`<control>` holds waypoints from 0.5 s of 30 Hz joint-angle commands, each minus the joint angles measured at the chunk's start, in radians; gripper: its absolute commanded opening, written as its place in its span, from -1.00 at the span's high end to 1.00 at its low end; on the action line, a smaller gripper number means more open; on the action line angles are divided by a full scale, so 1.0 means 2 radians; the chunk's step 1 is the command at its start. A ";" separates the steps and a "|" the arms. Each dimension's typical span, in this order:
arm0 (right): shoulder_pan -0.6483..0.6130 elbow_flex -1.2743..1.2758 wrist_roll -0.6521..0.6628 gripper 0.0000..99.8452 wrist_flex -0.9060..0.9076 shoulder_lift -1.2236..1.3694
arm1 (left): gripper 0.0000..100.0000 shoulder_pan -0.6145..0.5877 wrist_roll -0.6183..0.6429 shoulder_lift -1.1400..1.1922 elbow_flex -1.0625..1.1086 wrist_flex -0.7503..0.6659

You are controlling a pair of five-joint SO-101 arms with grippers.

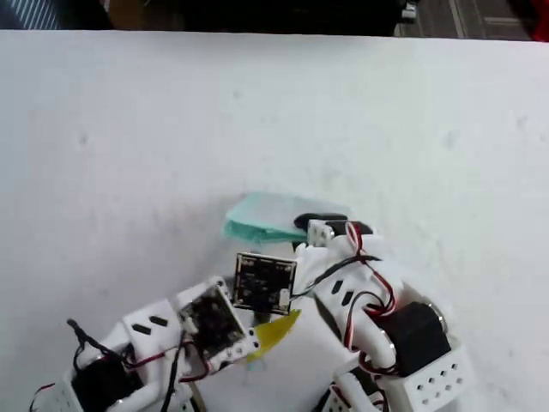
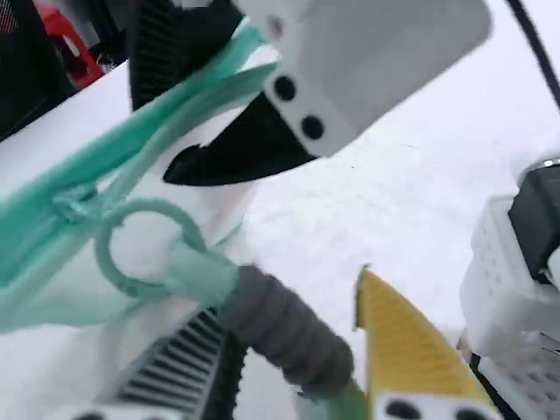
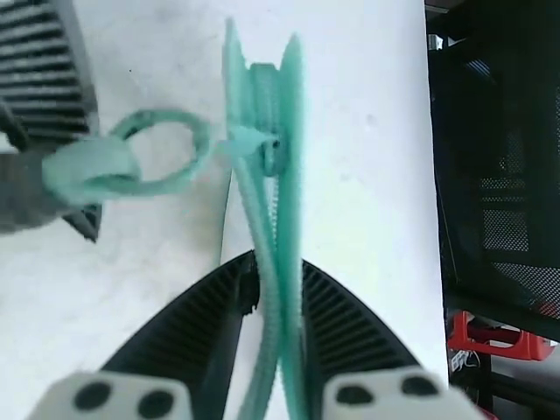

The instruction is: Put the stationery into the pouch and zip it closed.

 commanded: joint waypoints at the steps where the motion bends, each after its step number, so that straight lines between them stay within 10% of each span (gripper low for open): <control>1: 0.005 -0.005 -0.005 0.97 -0.013 0.002 | 0.46 -0.044 0.040 -0.002 -0.056 0.051; 15: 0.030 -0.005 0.016 0.97 -0.007 0.002 | 0.43 -0.296 -0.139 -0.002 -0.121 0.095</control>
